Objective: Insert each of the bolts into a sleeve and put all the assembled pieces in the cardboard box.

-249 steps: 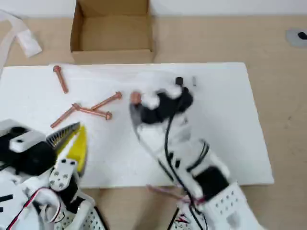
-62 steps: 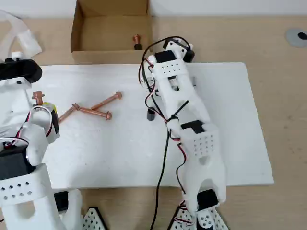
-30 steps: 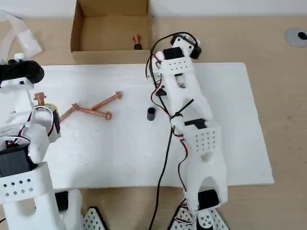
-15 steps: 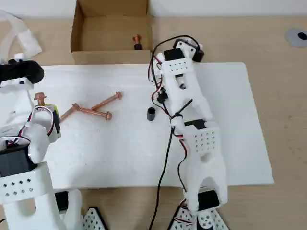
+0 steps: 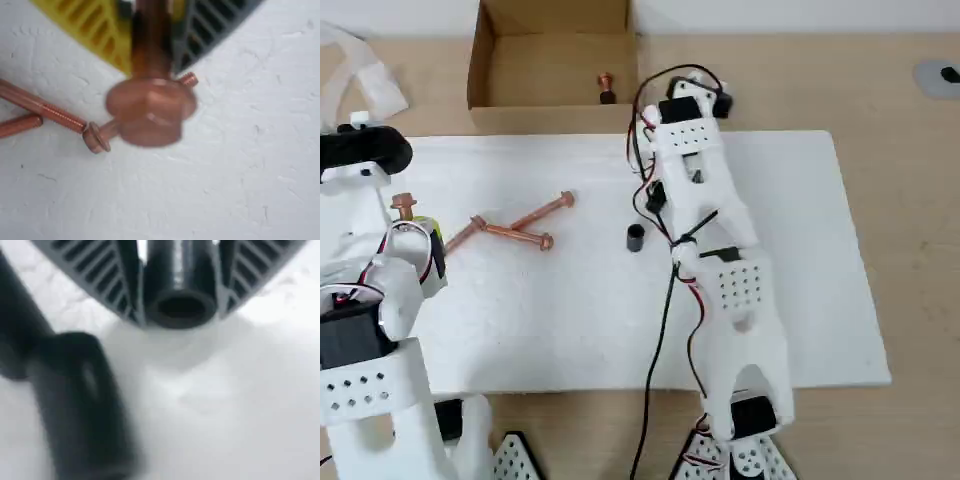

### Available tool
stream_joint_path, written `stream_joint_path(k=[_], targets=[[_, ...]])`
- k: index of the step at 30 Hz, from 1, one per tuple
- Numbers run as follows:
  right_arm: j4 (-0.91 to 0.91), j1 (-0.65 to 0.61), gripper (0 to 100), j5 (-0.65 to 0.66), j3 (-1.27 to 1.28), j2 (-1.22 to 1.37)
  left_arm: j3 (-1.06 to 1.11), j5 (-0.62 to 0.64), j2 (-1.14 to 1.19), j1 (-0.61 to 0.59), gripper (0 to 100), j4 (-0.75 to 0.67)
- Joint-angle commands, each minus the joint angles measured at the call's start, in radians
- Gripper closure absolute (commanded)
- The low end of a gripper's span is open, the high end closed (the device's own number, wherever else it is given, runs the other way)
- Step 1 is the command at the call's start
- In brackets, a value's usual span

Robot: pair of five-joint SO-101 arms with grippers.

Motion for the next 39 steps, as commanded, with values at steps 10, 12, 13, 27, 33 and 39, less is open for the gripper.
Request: stream_joint_path(k=[10,12,13,27,33,39], targets=[[0.054,-0.113,97.2,0.247,-0.082,0.001,-0.003,-0.002,-0.019,0.009,99,-0.017],[0.054,-0.113,97.1,0.278,-0.082,0.001,-0.003,-0.002,-0.019,0.012,99,-0.017],[0.054,-0.113,97.0,0.293,-0.082,0.001,-0.003,-0.002,-0.019,0.012,99,-0.017],[0.141,-0.177,77.8,0.311,-0.082,0.001,-0.003,-0.002,-0.019,0.012,99,-0.017],[0.14,-0.171,77.8,0.313,-0.088,0.021,-0.003,-0.002,-0.019,0.012,99,-0.017],[0.141,-0.171,77.9,0.315,-0.09,0.096,-0.003,-0.003,-0.019,0.008,99,-0.017]])
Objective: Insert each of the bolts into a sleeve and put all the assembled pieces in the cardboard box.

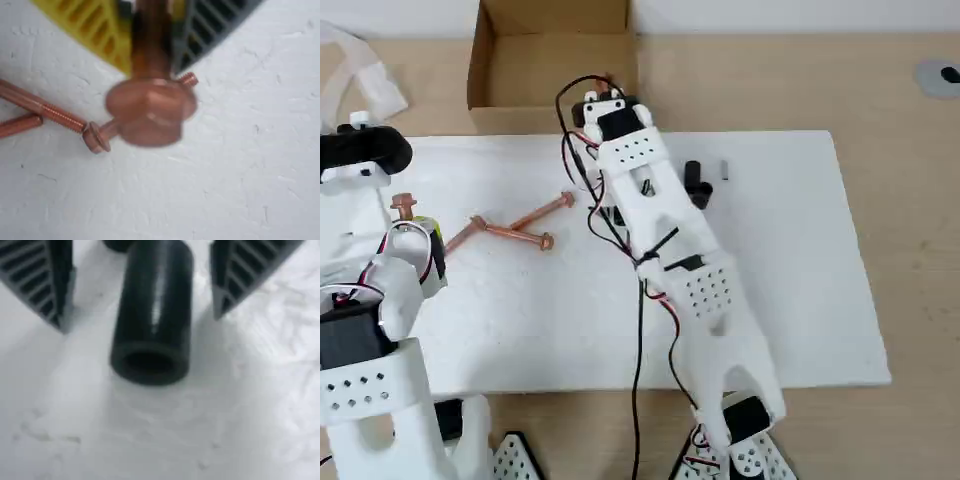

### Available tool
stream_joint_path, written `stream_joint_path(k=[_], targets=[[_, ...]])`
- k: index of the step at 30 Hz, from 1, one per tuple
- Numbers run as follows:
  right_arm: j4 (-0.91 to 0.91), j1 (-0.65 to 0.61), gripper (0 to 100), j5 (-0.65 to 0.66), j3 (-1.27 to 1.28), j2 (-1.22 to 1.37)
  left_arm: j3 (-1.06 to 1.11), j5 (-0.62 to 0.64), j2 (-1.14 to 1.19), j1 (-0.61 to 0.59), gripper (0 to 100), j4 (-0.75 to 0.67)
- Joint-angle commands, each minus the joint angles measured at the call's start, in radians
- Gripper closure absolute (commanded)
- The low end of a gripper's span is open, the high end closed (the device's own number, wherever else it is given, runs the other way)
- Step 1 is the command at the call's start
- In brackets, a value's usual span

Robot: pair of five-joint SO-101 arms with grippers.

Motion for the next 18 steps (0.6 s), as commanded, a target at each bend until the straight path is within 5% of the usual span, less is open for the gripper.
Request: stream_joint_path(k=[1,7,18], targets=[[-0.002,-0.007,78.9,0.008,-0.015,0.041,-0.003,-0.003,-0.019,0.008,99,-0.015],[-0.003,-0.005,98.2,0.009,-0.016,0.051,-0.003,-0.005,-0.019,0.008,99,-0.015],[0.069,-0.004,98.9,0.006,-0.136,0.035,-0.021,0.0,-0.022,0.009,99,-0.012]])
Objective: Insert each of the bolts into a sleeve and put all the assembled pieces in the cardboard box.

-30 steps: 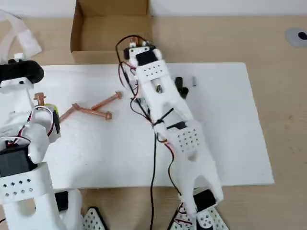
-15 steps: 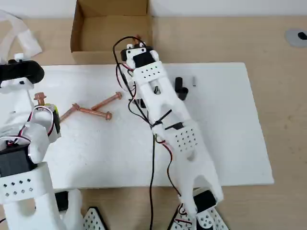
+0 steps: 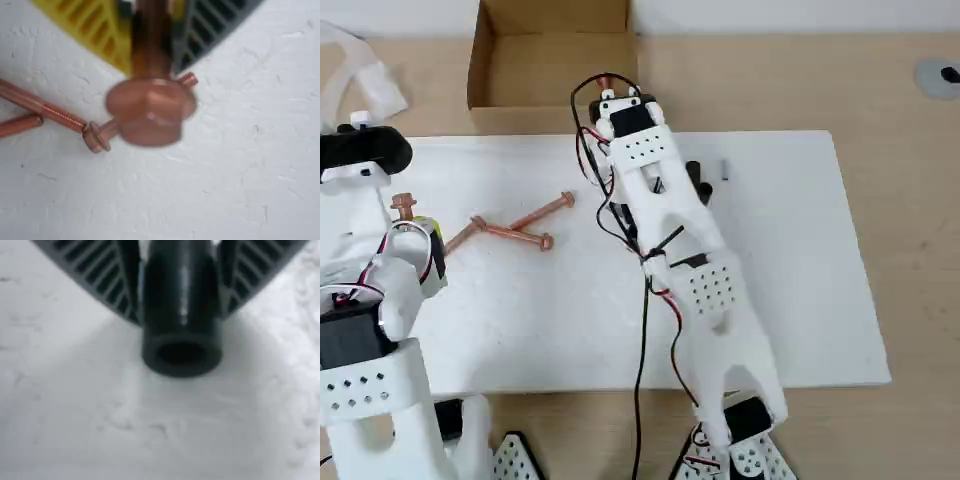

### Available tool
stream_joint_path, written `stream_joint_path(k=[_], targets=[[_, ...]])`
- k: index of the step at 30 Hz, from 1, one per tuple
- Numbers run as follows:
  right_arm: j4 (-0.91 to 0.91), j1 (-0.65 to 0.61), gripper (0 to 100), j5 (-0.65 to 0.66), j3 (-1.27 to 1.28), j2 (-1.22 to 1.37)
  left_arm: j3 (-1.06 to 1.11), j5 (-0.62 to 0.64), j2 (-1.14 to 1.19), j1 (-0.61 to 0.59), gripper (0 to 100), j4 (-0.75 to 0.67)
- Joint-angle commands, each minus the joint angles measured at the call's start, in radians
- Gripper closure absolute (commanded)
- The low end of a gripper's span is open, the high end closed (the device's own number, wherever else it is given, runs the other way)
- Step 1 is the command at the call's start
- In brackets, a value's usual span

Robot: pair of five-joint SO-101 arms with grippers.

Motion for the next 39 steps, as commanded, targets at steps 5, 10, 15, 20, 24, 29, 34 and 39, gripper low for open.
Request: stream_joint_path(k=[5,10,15,20,24,29,34,39], targets=[[0.061,-0.013,98.9,0.015,-0.282,-0.122,-0.153,0.098,-0.128,0.015,99,0.072],[0.061,-0.036,98.9,0.095,-0.308,-0.415,-0.19,0.1,-0.295,0.014,99,0.071],[0.061,-0.041,98.9,0.11,-0.236,-0.723,-0.115,0.095,-0.42,0.014,99,0.068],[0.061,-0.09,98.9,0.164,0.099,-1.061,0.035,0.095,-0.492,0.012,99,-0.02],[0.038,-0.142,98.9,0.195,0.446,-1.317,0.115,0.098,-0.53,0.012,99,-0.141],[-0.12,-0.145,98.9,0.252,0.849,-1.586,0.199,0.101,-0.545,0.014,99,-0.359],[-0.442,-0.15,98.9,0.318,1.337,-1.802,0.288,0.101,-0.544,0.044,99,-0.575],[-0.83,-0.228,98.9,0.374,1.788,-1.995,0.311,0.1,-0.542,0.235,99,-0.632]])
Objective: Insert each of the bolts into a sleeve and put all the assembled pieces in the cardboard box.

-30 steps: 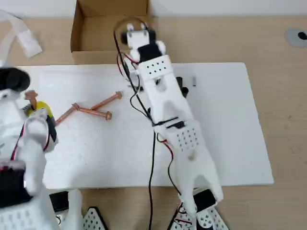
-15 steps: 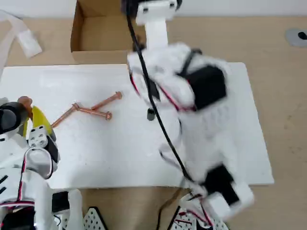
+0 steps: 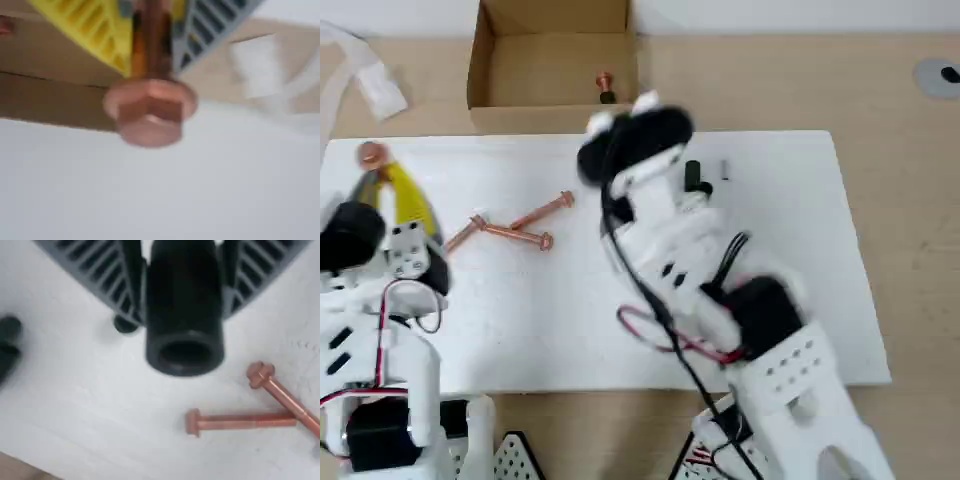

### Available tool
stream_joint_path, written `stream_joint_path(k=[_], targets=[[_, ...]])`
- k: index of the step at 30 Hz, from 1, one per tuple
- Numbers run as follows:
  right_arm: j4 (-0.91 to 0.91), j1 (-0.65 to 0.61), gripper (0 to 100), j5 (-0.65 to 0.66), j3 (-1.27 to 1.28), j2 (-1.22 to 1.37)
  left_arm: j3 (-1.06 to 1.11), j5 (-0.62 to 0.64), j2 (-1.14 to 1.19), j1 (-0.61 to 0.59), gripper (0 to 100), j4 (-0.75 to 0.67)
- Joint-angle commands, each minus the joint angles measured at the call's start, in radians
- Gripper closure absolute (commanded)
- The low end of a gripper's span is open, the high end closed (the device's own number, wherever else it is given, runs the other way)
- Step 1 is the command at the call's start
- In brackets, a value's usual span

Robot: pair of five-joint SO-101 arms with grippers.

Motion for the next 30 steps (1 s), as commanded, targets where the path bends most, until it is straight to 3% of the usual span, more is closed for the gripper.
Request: stream_joint_path(k=[1,9,14,19,26,30], targets=[[-0.301,-0.09,98.9,0.029,0.303,-0.157,-0.006,0.003,-0.007,0.146,99,-0.043],[-0.574,-0.249,98.9,0.034,0.499,-0.329,-0.064,0.063,-0.01,0.367,99,-0.035],[-0.638,-0.248,98.9,0.034,0.507,-0.337,-0.172,0.19,-0.012,0.428,99,0.028],[-0.644,-0.246,98.9,0.032,0.504,-0.34,-0.319,0.204,-0.01,0.468,99,0.184],[-0.738,-0.229,98.9,0.031,0.509,-0.341,-0.476,0.198,0.004,0.476,99,0.259],[-0.741,-0.208,98.9,0.029,0.509,-0.341,-0.485,0.199,0.071,0.565,99,0.325]])
